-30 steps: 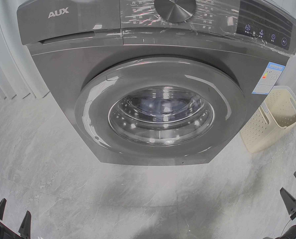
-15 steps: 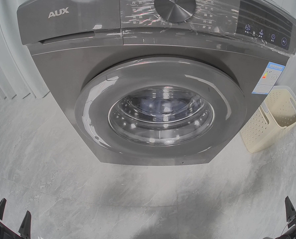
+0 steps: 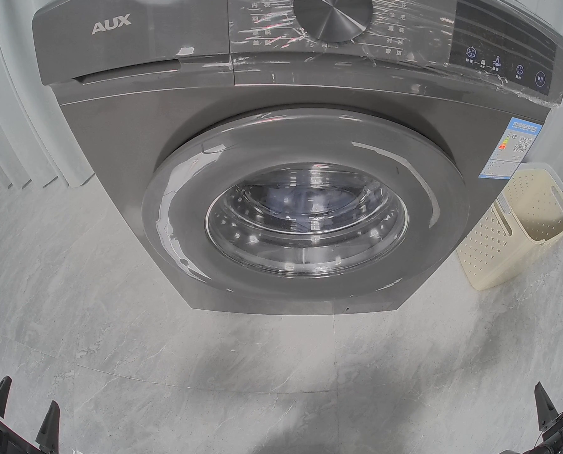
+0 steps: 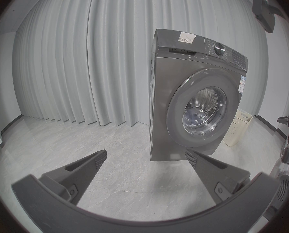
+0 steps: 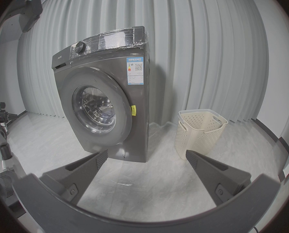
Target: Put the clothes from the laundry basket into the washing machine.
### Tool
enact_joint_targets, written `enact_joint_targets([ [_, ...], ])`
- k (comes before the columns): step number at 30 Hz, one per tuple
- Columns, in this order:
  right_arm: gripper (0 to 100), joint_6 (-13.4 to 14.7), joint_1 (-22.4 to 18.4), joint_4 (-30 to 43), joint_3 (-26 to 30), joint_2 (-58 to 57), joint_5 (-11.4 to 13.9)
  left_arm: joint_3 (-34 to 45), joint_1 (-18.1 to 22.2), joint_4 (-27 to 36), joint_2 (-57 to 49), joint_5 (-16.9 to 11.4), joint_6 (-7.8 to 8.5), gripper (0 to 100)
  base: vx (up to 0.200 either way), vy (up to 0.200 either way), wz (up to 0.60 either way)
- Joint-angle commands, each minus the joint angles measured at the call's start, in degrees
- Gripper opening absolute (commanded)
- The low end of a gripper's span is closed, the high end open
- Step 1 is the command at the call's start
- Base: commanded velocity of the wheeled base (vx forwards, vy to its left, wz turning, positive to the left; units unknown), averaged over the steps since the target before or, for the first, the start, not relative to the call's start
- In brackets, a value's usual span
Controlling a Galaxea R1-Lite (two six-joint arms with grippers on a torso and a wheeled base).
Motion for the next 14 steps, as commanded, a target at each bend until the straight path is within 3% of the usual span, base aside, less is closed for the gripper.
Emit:
enact_joint_targets([
  [1,100,0.40,0.00,-0.04,1.01,-0.27,-0.04,0.92,0.01,-0.01,-0.66,-0.02,-0.11,100,0.000,0.000,0.00],
  [14,100,0.84,0.00,-0.04,1.01,-0.18,-0.13,0.92,0.01,-0.01,-0.66,-0.02,-0.11,100,0.000,0.000,0.00],
])
